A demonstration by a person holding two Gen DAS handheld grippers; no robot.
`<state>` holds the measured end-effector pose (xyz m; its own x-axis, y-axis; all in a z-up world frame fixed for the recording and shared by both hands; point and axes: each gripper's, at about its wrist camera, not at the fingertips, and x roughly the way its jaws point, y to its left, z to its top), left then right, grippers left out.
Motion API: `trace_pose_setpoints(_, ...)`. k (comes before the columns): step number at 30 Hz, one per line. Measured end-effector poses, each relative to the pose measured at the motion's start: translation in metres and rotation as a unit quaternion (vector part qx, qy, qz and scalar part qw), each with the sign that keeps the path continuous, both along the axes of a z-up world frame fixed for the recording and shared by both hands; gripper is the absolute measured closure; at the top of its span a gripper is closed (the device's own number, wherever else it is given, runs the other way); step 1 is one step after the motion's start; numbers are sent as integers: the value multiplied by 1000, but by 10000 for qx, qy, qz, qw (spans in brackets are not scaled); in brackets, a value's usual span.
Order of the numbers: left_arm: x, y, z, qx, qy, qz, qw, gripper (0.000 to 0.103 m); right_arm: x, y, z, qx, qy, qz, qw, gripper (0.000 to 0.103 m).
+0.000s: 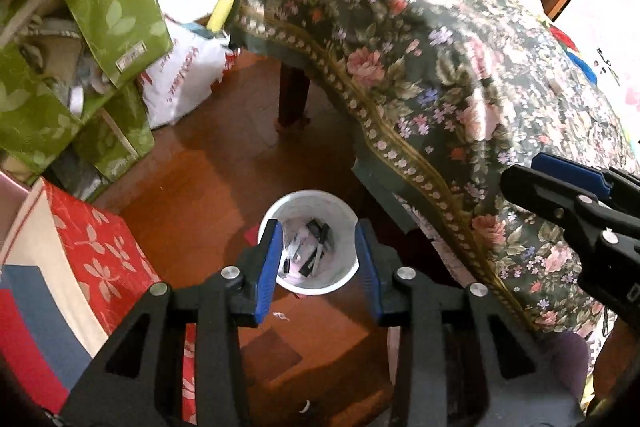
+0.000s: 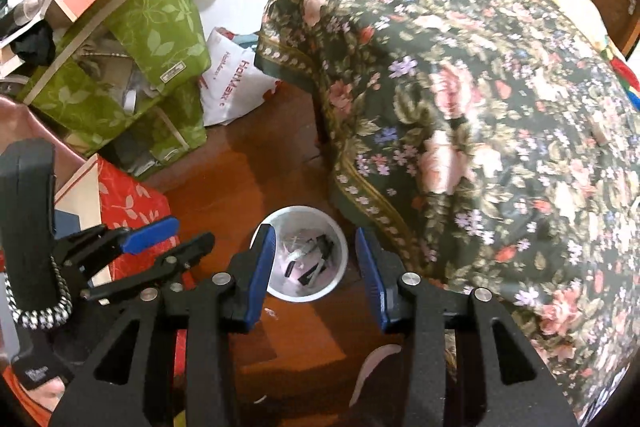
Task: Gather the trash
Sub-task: 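Move both tools back over the items on the bed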
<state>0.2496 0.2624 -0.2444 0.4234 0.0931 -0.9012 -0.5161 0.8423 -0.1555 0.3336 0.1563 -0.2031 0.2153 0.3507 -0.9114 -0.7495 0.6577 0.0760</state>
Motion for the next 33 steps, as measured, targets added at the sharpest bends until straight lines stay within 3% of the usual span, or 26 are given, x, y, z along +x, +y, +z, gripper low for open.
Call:
trace_pose_setpoints(8,-17,-28,64,441,-468,-117,9979,67,-10,-37,43,337,-423,-114,9985,65)
trace_pose_setpoints(17,-24,-84,141,886,-1176,-415,9882,67,-23,-100,106,816,-1106,-380,9898,65)
trace_pose_setpoints(22,-14,-128,174,1134,-1415,-761,9805,67,-23,-142,134,1032,-1449,-663,9818,65)
trace_pose_setpoints(33,38,-220,217,1082,-1977,-1444,9635,64,-2,-245,185,1282,-2247,-1430,9553,65)
